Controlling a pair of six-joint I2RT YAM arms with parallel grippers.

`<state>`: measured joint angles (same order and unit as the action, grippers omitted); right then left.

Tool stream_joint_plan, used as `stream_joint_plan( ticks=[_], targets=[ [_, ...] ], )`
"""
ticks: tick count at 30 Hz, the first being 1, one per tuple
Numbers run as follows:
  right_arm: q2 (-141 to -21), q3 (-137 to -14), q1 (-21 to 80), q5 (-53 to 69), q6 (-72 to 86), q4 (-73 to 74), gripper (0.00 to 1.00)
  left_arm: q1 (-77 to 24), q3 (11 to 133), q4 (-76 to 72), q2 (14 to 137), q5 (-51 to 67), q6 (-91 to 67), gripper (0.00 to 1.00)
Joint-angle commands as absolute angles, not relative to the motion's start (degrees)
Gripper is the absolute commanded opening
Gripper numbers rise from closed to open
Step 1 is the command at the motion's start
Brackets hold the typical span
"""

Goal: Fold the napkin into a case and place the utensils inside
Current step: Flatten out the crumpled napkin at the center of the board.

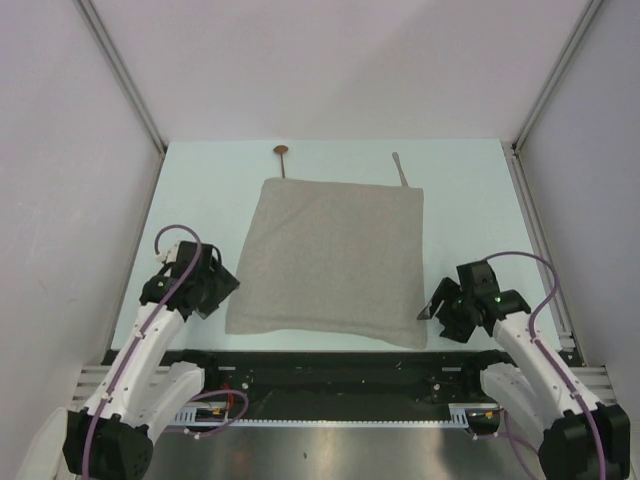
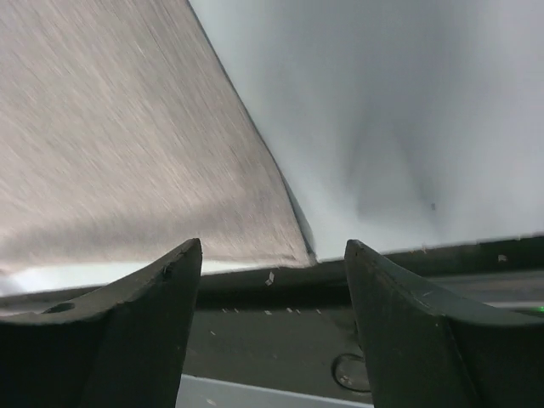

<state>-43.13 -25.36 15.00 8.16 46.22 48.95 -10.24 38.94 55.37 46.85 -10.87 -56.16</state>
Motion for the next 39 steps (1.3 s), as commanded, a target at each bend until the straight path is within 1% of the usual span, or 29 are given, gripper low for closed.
stream_joint_plan(
  ticks=[1, 2, 3, 5, 6, 8, 9, 10, 11, 13, 19, 22, 26, 29, 31, 33, 34, 35, 36, 37, 38, 39],
  targets=[
    [-50.26, -31.2, 12.13, 10.97, 40.43, 37.21, 0.71, -9.93, 40.96, 40.99, 50.43, -1.26, -46.68, 0.63],
    [-53.75, -32.51, 12.39, 9.86, 41.56, 35.0, 0.68, -9.93, 40.78, 36.52, 52.1, 0.94, -45.71, 0.6],
    [-55.18, -34.61, 13.0, 8.45, 42.01, 33.41, 0.63, -9.93, 40.87, 35.08, 56.3, 1.92, -45.7, 0.53],
    [-57.9, -35.42, 16.24, 6.69, 41.58, 25.37, 0.61, -9.93, 41.74, 30.96, 60.71, 3.68, -43.6, 0.4],
    [-60.97, -36.12, 17.3, 6.51, 41.31, 23.31, 0.59, -9.93, 42.27, 30.33, 63.34, 4.91, -43.25, 0.35],
    [-64.76, -38.14, 19.67, 4.75, 39.65, 18.22, 0.57, -9.93, 43.15, 27.97, 69.85, 6.67, -42.28, 0.3],
    [-68.95, -38.93, 19.86, 4.31, 39.46, 17.15, 0.55, -9.93, 43.42, 27.43, 71.7, 7.2, -42.19, 0.28],
    [-70.91, -39.28, 19.78, 5.7, 39.29, 15.83, 0.54, -9.93, 43.59, 26.64, 74.68, 7.73, -42.1, 0.28],
    [-72.67, -39.29, 19.17, 6.15, 39.37, 13.12, 0.51, -9.84, 43.59, 25.59, 75.84, 8.26, -42.19, 0.28],
    [-77.77, -38.59, 19.07, 6.24, 40.43, 10.3, 0.48, -9.93, 43.86, 25.23, 78.21, 8.18, -42.71, 0.28],
    [-86.9, -38.23, 17.85, 1.85, 39.73, 5.45, 0.47, -9.93, 42.01, 22.59, 82.88, 7.39, -43.33, 0.31],
    [-90.95, -40.25, 16.09, 0.09, 37.36, 4.92, 0.47, -9.93, 42.71, 21.89, 85.77, 7.21, -42.98, 0.32],
    [-95.43, -47.0, 14.85, -2.37, 32.88, 6.59, 0.48, -9.84, 45.87, 22.94, 89.2, 5.02, -42.45, 0.32],
    [-96.85, -50.79, 15.12, -4.04, 31.03, 12.2, 0.48, -9.93, 47.9, 23.55, 88.86, 4.04, -42.36, 0.33],
    [-95.55, -52.03, 15.73, -5.01, 31.03, 17.2, 0.5, -10.11, 49.3, 25.13, 86.93, 3.52, -42.01, 0.35],
    [-91.51, -51.16, 16.34, -6.75, 31.46, 20.11, 0.54, -10.37, 48.87, 26.88, 82.82, 2.47, -41.31, 0.37],
    [-89.93, -50.89, 17.13, -7.9, 31.73, 23.87, 0.56, -11.07, 48.35, 27.59, 80.97, 1.85, -41.05, 0.44],
    [-87.91, -50.71, 17.49, -9.04, 32.95, 25.99, 0.63, -11.51, 47.82, 28.55, 79.12, 0.19, -40.96, 0.5],
    [-84.5, -50.63, 17.75, -12.45, 34.0, 28.45, 0.66, -11.77, 46.77, 31.17, 76.93, 0.18, -41.13, 0.55],
    [-82.37, -50.19, 17.75, -13.87, 35.58, 33.26, 0.68, -12.04, 46.24, 32.85, 73.51, -2.17, -41.57, 0.64],
    [-80.61, -49.75, 17.67, -14.84, 38.38, 35.4, 0.75, -12.13, 45.8, 34.96, 71.56, -3.5, -42.44, 0.65],
    [-77.03, -49.05, 17.4, -15.98, 40.24, 37.33, 0.79, -12.22, 44.92, 39.94, 70.24, -6.39, -45.06, 0.66]
  ],
)
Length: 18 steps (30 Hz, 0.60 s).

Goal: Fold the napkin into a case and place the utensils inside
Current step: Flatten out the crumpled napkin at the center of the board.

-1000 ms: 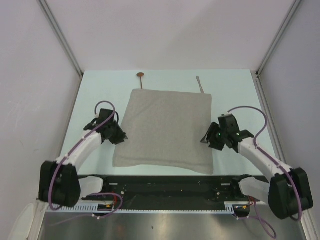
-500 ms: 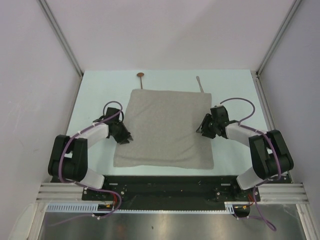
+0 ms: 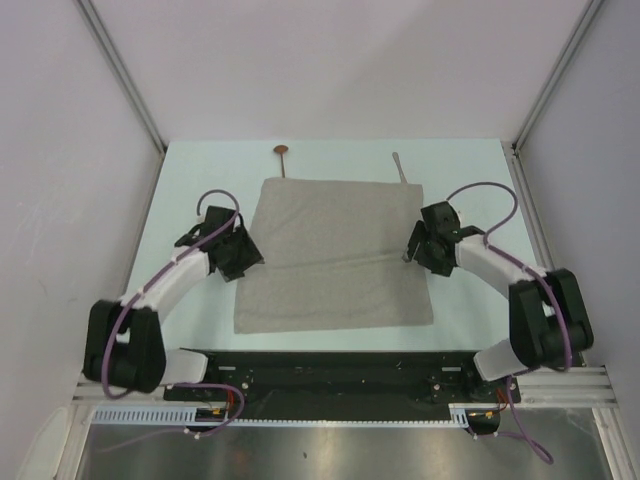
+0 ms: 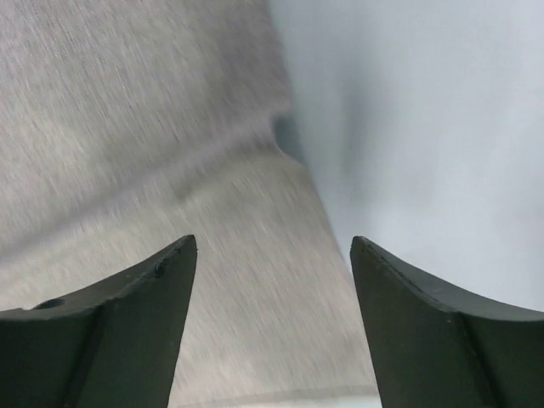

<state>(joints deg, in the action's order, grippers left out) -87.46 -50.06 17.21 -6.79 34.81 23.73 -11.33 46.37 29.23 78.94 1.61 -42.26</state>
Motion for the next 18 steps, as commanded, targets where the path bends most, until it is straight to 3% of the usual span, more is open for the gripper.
stream_joint_plan(
  ticks=[1, 7, 10, 11, 13, 14, 15, 18],
  targets=[
    [-75.43, -47.56, 17.32, -16.0, 41.82, 40.49, 0.79, -12.22, 44.3, 42.17, 67.61, -7.55, -46.48, 0.66],
    [-64.89, -39.21, 17.32, -11.52, 50.53, 45.79, 0.71, -12.3, 36.83, 48.25, 59.77, -8.87, -52.12, 0.66],
    [-61.54, -33.76, 18.1, -7.31, 49.4, 40.1, 0.55, -12.3, 36.3, 48.52, 58.18, -9.32, -52.12, 0.62],
    [-61.52, -32.44, 18.19, -5.03, 48.61, 38.43, 0.42, -12.3, 36.47, 48.34, 58.18, -8.97, -51.16, 0.59],
    [-63.01, -32.52, 19.77, -4.83, 47.29, 35.16, 0.35, -12.3, 36.91, 47.02, 58.36, -6.52, -50.01, 0.54],
    [-63.71, -32.69, 20.3, -4.83, 47.02, 34.29, 0.23, -12.3, 37.0, 47.02, 58.62, -5.98, -50.01, 0.54],
    [-64.24, -32.87, 20.56, -3.27, 46.76, 32.36, 0.17, -12.3, 37.35, 47.46, 59.06, -5.37, -49.75, 0.54],
    [-66.0, -32.96, 23.89, -4.48, 48.16, 29.99, 0.09, -12.3, 36.92, 48.6, 59.41, -4.66, -50.45, 0.56]
  ],
)
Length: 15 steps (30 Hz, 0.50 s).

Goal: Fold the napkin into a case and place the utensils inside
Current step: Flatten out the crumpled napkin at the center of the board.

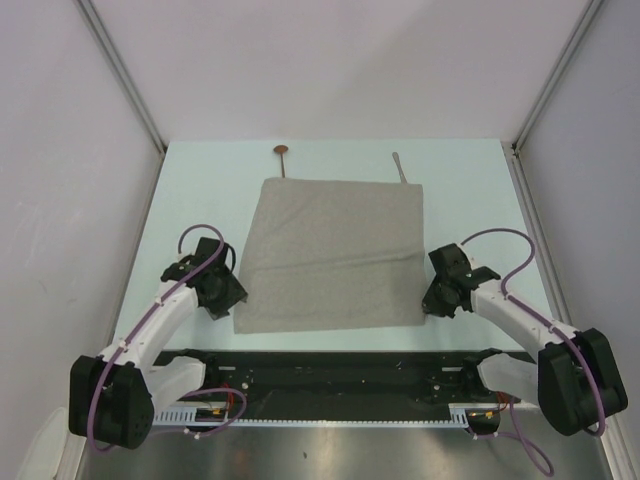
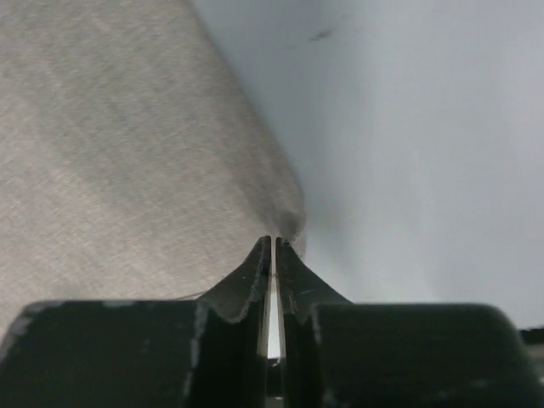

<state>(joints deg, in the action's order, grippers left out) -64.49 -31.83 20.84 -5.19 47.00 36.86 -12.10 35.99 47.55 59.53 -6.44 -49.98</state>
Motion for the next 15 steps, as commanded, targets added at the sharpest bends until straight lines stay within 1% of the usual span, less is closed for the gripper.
stream_joint_plan(
  ticks=[1, 4, 7, 15],
  targets=[
    [-66.61, -32.78, 24.78, -4.48, 48.6, 29.36, 0.08, -12.3, 36.57, 48.69, 59.33, -4.57, -50.8, 0.59],
    [-69.6, -32.26, 25.49, -5.53, 51.06, 30.58, 0.05, -12.22, 35.25, 49.22, 59.15, -4.57, -52.47, 0.63],
    [-70.93, -30.95, 25.58, -7.99, 53.61, 34.27, 0.05, -12.22, 34.89, 50.09, 58.71, -5.36, -53.52, 0.65],
    [-62.15, -29.45, 27.42, -8.09, 60.37, 44.9, 0.07, -12.13, 36.03, 53.87, 56.34, -6.94, -55.72, 0.64]
  ],
)
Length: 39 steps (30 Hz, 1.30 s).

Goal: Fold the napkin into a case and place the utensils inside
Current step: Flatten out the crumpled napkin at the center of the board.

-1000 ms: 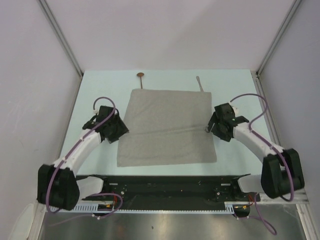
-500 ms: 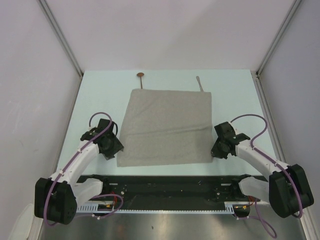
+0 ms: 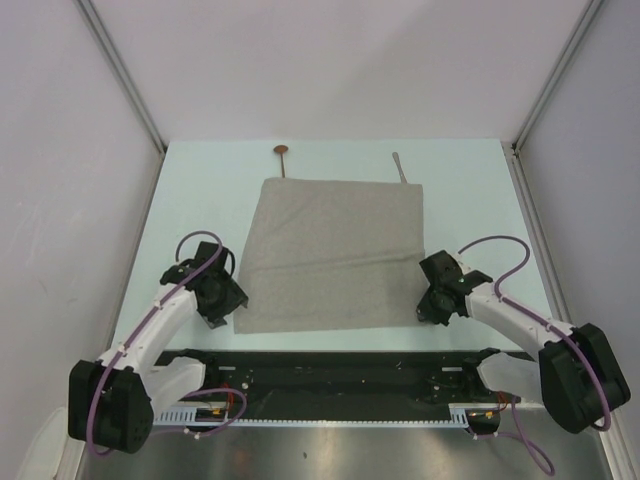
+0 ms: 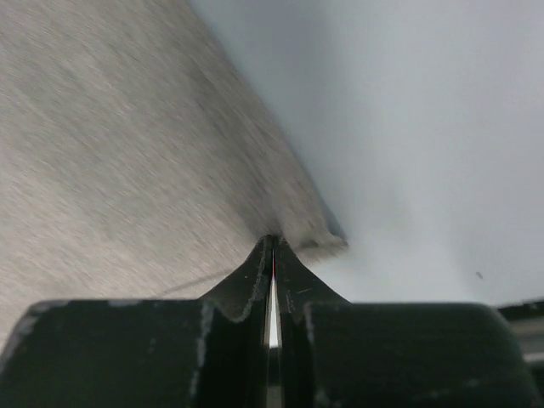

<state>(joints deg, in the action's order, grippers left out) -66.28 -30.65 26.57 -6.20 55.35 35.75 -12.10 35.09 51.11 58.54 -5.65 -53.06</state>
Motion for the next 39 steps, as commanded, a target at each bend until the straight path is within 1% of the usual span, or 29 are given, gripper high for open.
stream_joint_plan(
  ticks=[1, 6, 11, 13, 14, 15, 17, 21, 24, 27, 33, 35, 36, 37, 39],
  targets=[
    [-61.53, -29.27, 27.51, -7.3, 61.08, 46.13, 0.08, -12.13, 36.3, 54.49, 56.08, -7.03, -55.81, 0.64],
    [-57.84, -26.63, 27.42, -0.89, 64.07, 47.37, 0.08, -12.04, 37.27, 53.71, 56.51, -6.25, -54.23, 0.63],
    [-55.12, -31.45, 27.95, -6.41, 62.41, 53.25, 0.09, -11.95, 37.18, 50.8, 57.92, -2.11, -51.24, 0.61],
    [-53.97, -34.09, 28.12, -8.42, 60.65, 52.48, 0.11, -11.95, 37.09, 50.36, 58.01, -1.41, -50.8, 0.61],
    [-53.7, -34.54, 28.04, -8.96, 57.86, 49.25, 0.13, -12.04, 37.0, 50.27, 57.92, -1.67, -50.8, 0.61],
    [-54.31, -34.98, 27.52, -8.96, 56.35, 47.22, 0.17, -12.04, 37.0, 50.19, 58.01, -1.93, -50.89, 0.61],
    [-56.94, -36.29, 24.71, -7.3, 51.62, 41.17, 0.18, -11.95, 37.09, 49.57, 58.36, -2.81, -50.98, 0.62],
    [-66.5, -38.76, 21.63, -8.79, 48.96, 36.66, 0.16, -11.95, 38.32, 47.03, 60.11, -0.45, -49.4, 0.61],
    [-69.6, -37.01, 20.92, -8.79, 48.78, 33.84, 0.15, -11.95, 38.41, 46.23, 61.17, 1.21, -48.6, 0.6],
    [-70.14, -34.02, 20.83, -8.79, 50.09, 32.7, 0.14, -11.95, 38.32, 45.79, 61.17, 1.32, -48.34, 0.6],
    [-66.63, -28.75, 20.83, -9.67, 53.69, 38.22, 0.14, -11.95, 37.62, 45.79, 60.82, 1.32, -48.43, 0.61],
    [-64.08, -28.3, 21.61, -7.21, 53.26, 38.67, 0.14, -11.95, 38.58, 46.32, 61.26, 1.14, -48.25, 0.61],
    [-63.2, -29.26, 22.84, -9.12, 56.22, 40.93, 0.14, -11.87, 38.76, 46.67, 61.52, 0.97, -48.08, 0.61],
    [-61.8, -29.35, 23.11, -8.79, 58.95, 45.13, 0.14, -11.87, 39.11, 46.76, 61.7, 0.88, -47.99, 0.61],
    [-61.52, -28.13, 23.47, -5.21, 59.06, 45.0, 0.14, -11.87, 39.9, 46.67, 61.7, 0.88, -47.64, 0.61]
  ],
)
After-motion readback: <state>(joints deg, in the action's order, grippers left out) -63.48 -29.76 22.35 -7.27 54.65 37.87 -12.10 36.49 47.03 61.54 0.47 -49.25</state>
